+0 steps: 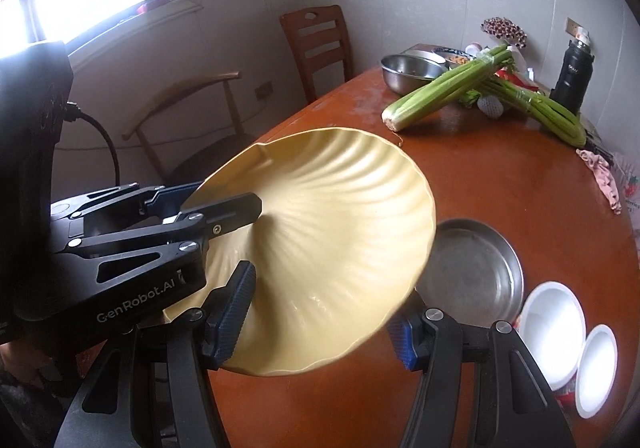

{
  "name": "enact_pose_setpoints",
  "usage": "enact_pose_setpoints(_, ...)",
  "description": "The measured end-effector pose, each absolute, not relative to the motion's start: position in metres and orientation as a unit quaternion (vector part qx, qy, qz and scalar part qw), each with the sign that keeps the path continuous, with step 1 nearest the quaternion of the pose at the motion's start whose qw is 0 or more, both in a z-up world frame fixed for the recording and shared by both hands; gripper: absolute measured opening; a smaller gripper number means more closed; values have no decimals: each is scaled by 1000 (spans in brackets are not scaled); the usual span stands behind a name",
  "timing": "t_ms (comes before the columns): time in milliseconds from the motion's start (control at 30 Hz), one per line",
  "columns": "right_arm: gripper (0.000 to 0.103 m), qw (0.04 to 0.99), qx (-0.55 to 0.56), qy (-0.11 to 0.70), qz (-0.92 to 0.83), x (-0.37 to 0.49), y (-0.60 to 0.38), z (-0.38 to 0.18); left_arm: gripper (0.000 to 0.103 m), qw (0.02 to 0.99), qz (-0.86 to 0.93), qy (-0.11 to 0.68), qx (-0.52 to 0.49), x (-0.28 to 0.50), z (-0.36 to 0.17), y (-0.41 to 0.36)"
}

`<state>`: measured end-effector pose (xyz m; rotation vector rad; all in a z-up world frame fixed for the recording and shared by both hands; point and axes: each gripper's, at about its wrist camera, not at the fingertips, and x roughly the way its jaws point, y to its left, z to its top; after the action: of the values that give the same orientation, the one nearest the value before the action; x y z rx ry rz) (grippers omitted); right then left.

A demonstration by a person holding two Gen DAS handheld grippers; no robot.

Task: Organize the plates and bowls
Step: 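Lift the yellow plate with the left tool and lower it onto the orange plate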

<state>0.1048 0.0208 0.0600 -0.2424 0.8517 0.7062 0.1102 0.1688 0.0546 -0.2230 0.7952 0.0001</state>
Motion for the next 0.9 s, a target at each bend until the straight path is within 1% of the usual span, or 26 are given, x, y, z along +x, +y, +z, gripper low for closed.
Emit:
enact_pose_setpoints(500,64,809,-96,479,327,147,42,4,34,893,-2,434,-119,139,3,192)
enact_pose_setpoints(900,64,810,-135,490,293,155,48,-15,34,891,2,438,-121,145,-8,199)
